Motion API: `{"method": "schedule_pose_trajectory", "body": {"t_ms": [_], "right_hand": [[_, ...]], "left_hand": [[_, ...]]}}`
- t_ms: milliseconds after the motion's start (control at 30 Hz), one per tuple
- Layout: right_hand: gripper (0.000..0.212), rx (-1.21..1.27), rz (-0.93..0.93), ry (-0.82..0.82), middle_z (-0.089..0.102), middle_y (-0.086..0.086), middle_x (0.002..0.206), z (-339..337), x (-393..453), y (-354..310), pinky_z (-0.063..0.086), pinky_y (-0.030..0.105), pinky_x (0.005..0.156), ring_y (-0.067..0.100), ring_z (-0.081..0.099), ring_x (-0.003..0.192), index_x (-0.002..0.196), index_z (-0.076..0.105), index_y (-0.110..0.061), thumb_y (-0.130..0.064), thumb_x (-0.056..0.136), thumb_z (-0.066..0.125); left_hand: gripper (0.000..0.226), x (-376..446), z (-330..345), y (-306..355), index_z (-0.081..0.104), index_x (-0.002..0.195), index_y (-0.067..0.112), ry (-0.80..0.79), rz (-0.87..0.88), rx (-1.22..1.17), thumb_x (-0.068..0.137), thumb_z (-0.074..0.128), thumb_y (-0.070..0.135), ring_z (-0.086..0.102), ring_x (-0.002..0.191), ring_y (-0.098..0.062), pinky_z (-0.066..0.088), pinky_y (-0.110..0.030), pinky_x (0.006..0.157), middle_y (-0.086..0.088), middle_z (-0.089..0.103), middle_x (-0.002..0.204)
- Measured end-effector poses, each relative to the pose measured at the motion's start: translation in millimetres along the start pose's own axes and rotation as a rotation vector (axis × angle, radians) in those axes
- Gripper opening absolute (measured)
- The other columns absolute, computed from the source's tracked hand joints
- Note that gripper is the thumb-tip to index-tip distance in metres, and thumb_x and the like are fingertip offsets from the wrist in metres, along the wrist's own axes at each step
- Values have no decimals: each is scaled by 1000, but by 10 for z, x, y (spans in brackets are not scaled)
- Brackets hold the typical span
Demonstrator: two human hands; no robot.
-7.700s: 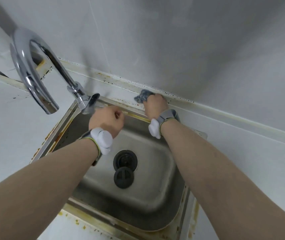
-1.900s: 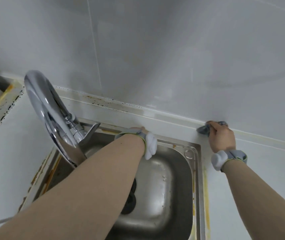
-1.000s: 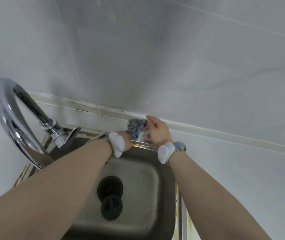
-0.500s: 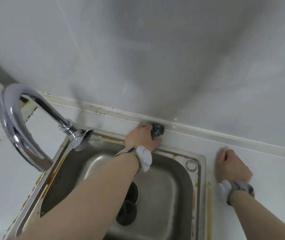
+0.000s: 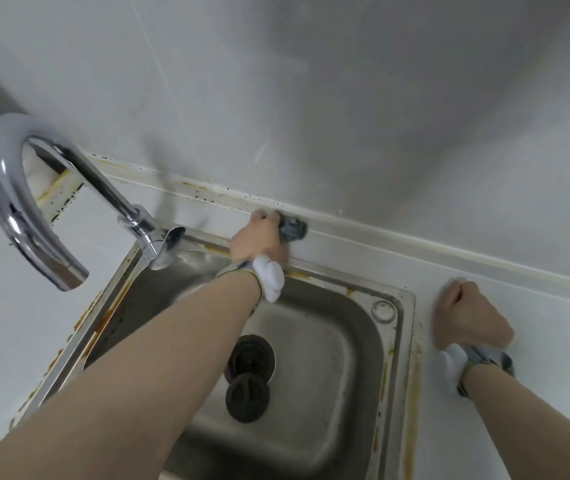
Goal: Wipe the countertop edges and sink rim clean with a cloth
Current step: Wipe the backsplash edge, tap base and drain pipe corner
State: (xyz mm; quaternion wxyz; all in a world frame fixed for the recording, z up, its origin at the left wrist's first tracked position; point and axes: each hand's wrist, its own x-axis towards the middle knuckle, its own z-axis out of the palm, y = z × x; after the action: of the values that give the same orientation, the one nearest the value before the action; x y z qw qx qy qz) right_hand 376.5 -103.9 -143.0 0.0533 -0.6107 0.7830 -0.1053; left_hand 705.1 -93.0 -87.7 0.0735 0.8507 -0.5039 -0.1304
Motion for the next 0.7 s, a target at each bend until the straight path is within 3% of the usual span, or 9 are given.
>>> {"method": "schedule_pose_trajectory", "body": {"t_ms": [133, 300, 500, 600, 700], "right_hand": [[44, -43, 2, 2, 44, 2, 55, -14, -4, -9, 24, 23, 50, 18, 38, 44, 77, 43, -12, -41, 100, 18], [45, -75, 9, -14, 49, 3, 60, -31, -15, 17, 30, 26, 52, 21, 42, 47, 80, 43, -12, -41, 99, 15], [44, -80, 8, -22, 52, 5, 64, -7, -7, 38, 32, 29, 54, 26, 49, 53, 82, 42, -14, -42, 99, 14], [43, -64, 10, -23, 52, 4, 63, -4, -4, 37, 34, 29, 56, 27, 50, 54, 82, 43, -14, -42, 99, 15], [44, -66, 28, -33, 52, 5, 63, -25, -26, 24, 38, 31, 59, 27, 50, 56, 83, 46, -12, -40, 99, 17]], "left_hand": [[31, 68, -72, -253, 56, 117, 25, 157, -183, -258, 88, 49, 32, 58, 90, -33, 41, -34, 72, -9, 51, 114], [20, 132, -27, -168, 60, 106, 18, 287, -345, -533, 89, 51, 26, 56, 84, -31, 36, -30, 67, -12, 58, 107], [10, -40, 164, 174, 65, 87, 26, 113, -221, -541, 86, 57, 32, 58, 78, -22, 40, -23, 65, 4, 65, 86], [17, -103, 252, 255, 70, 85, 26, 25, -32, -389, 83, 55, 34, 62, 83, -27, 51, -28, 68, 1, 65, 95], [21, -27, 157, 150, 71, 94, 28, 7, 33, -167, 84, 53, 34, 62, 89, -28, 43, -27, 67, 0, 65, 105]]}}
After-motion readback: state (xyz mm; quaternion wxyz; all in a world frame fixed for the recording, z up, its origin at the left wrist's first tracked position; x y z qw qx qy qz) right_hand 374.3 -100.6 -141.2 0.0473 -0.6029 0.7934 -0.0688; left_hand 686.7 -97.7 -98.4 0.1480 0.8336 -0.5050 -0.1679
